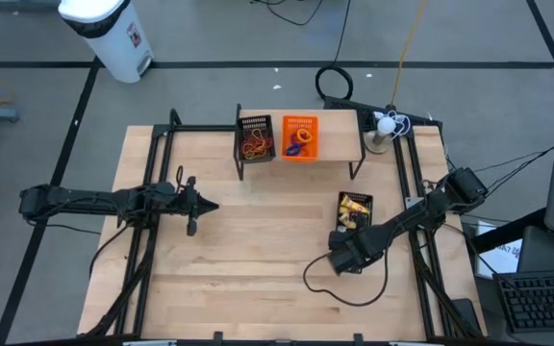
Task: Pick & Place Office Desk Supplies
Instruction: Put the black bin on the shelf
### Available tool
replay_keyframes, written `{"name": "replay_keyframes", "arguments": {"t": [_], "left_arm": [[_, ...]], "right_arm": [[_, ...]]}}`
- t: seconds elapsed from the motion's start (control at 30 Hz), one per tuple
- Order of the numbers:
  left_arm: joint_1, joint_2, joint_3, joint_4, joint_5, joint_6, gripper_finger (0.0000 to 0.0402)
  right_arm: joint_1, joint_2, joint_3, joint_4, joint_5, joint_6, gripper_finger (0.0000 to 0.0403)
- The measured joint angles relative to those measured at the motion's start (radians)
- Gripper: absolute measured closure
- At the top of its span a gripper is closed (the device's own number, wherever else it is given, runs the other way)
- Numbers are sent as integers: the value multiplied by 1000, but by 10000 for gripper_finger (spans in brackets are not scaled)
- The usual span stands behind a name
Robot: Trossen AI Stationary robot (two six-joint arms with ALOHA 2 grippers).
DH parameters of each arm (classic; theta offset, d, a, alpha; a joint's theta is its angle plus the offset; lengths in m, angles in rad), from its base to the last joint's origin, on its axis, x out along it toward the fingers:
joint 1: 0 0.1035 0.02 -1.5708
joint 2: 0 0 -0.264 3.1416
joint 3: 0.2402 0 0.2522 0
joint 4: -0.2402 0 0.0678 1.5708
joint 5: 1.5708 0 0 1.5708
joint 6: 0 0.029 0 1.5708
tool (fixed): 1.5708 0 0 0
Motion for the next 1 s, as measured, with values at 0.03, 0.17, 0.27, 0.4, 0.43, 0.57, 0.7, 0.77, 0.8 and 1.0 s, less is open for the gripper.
{"name": "replay_keyframes", "arguments": {"t": [0.03, 0.17, 0.27, 0.4, 0.43, 0.57, 0.7, 0.77, 0.8, 1.0], "left_arm": [[0, 0, 0, 0, 0, 0, 378], [0, 0, 0, 0, 0, 0, 378], [0, 0, 0, 0, 0, 0, 378], [0, 0, 0, 0, -1, 0, 378], [0, 0, 0, 0, -1, 0, 378], [0, 0, 0, 0, -1, 0, 378], [0, 0, 0, 0, -1, -2, 378], [0, 0, 0, 0, -1, -2, 378], [0, 0, 0, 0, -1, -2, 378], [0, 0, 0, 0, -4, 2, 378]], "right_arm": [[5, 0, 0, -1, 3, 1, 395], [37, 1, 8, -13, 6, 2, 398], [76, 2, 49, -51, 24, 5, 399], [123, 2, 138, -131, 29, 7, 400], [133, 2, 165, -155, 41, 11, 400], [163, 2, 262, -251, 73, 53, 401], [187, 1, 317, -336, 109, 82, 401], [194, 1, 337, -367, 108, 92, 401], [195, 2, 347, -382, 108, 92, 401], [152, 2, 461, -534, 140, 17, 401]]}}
